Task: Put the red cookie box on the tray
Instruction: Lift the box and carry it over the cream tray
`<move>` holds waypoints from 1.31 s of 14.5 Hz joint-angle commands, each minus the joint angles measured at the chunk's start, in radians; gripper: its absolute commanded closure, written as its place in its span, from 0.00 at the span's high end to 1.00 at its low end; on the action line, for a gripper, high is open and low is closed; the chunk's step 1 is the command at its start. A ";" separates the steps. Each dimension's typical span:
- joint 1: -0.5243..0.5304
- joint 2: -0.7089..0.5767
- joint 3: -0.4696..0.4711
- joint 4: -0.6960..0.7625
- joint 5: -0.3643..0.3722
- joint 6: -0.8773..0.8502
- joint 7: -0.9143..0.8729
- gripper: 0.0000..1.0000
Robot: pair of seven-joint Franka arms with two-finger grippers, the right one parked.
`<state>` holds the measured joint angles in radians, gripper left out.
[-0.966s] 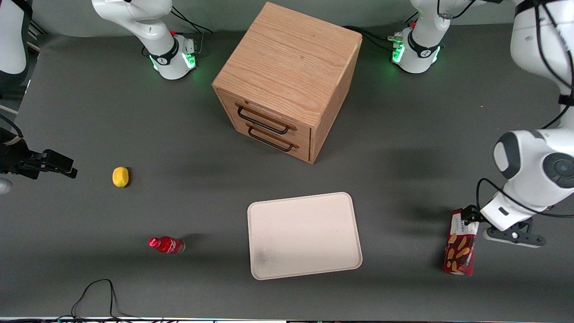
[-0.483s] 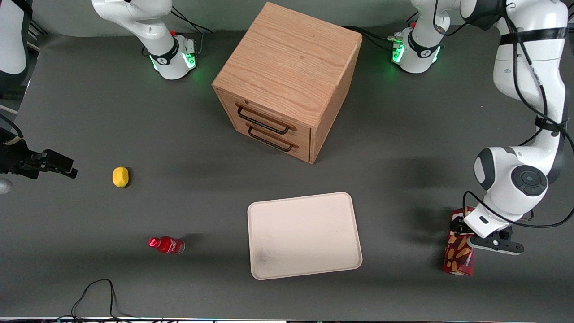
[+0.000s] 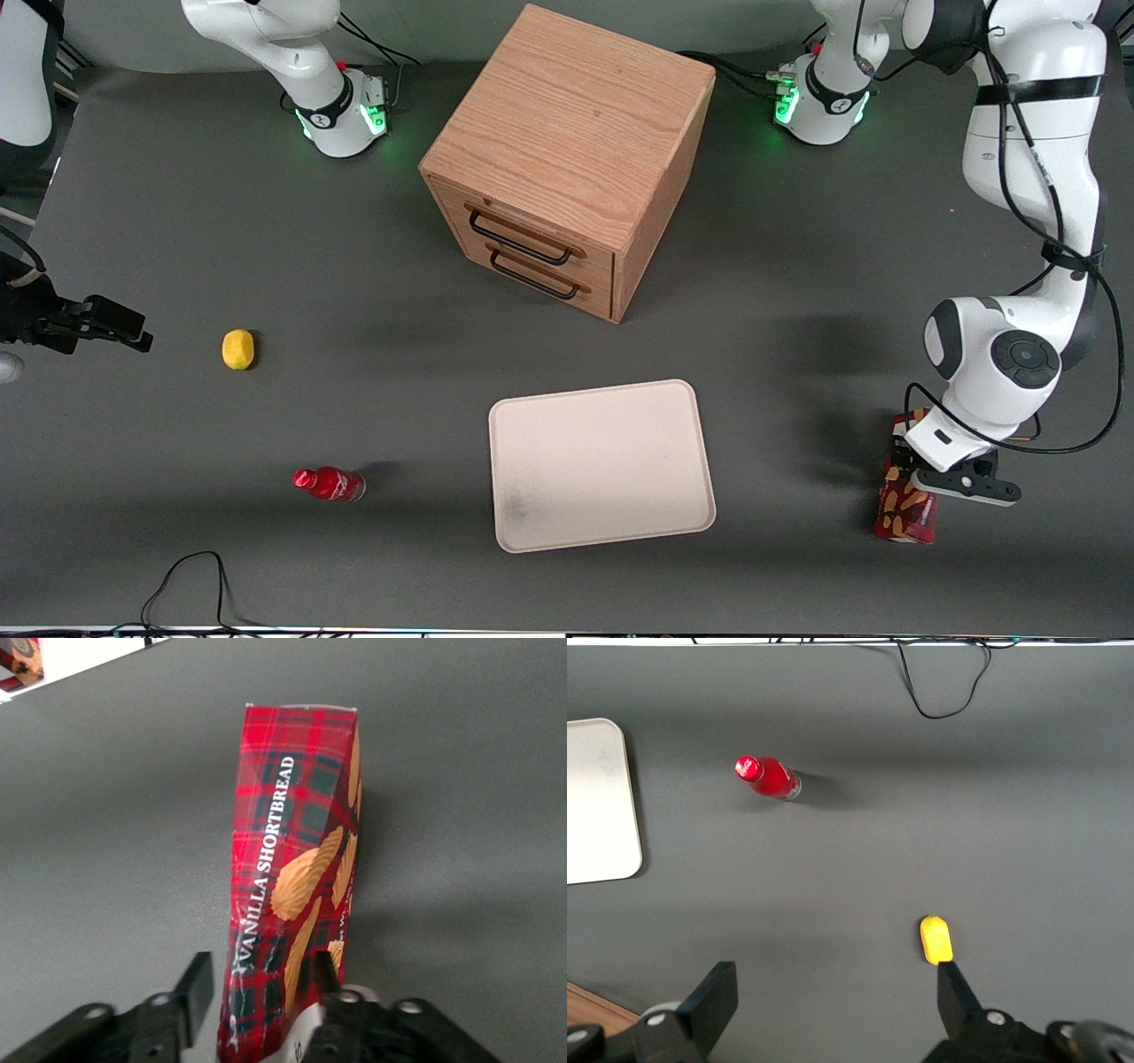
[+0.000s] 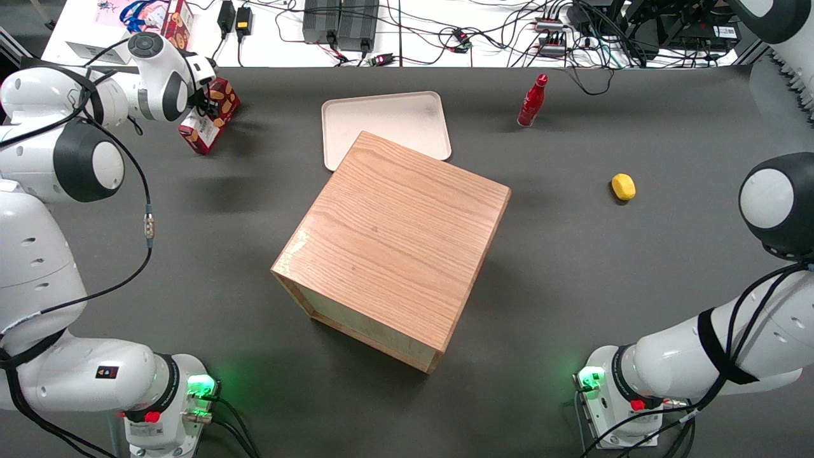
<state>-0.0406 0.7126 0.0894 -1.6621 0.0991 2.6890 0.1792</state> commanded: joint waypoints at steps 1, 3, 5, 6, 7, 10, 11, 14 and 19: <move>-0.025 0.013 0.027 0.018 -0.021 0.006 -0.007 0.00; -0.025 0.005 0.029 0.018 -0.073 -0.006 -0.001 0.00; -0.027 -0.039 0.029 0.022 -0.078 -0.072 -0.009 0.00; -0.027 -0.068 0.027 0.030 -0.079 -0.139 -0.007 0.00; -0.027 -0.102 0.027 0.041 -0.081 -0.200 -0.007 0.00; -0.039 -0.188 0.020 0.132 -0.134 -0.436 -0.009 0.00; -0.050 -0.197 0.018 0.201 -0.168 -0.539 -0.010 0.00; -0.070 -0.196 -0.031 0.349 -0.277 -0.718 -0.143 0.00; -0.135 -0.164 -0.215 0.371 -0.236 -0.623 -0.501 0.00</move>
<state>-0.1301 0.5077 -0.0954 -1.3255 -0.1610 2.0270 -0.1950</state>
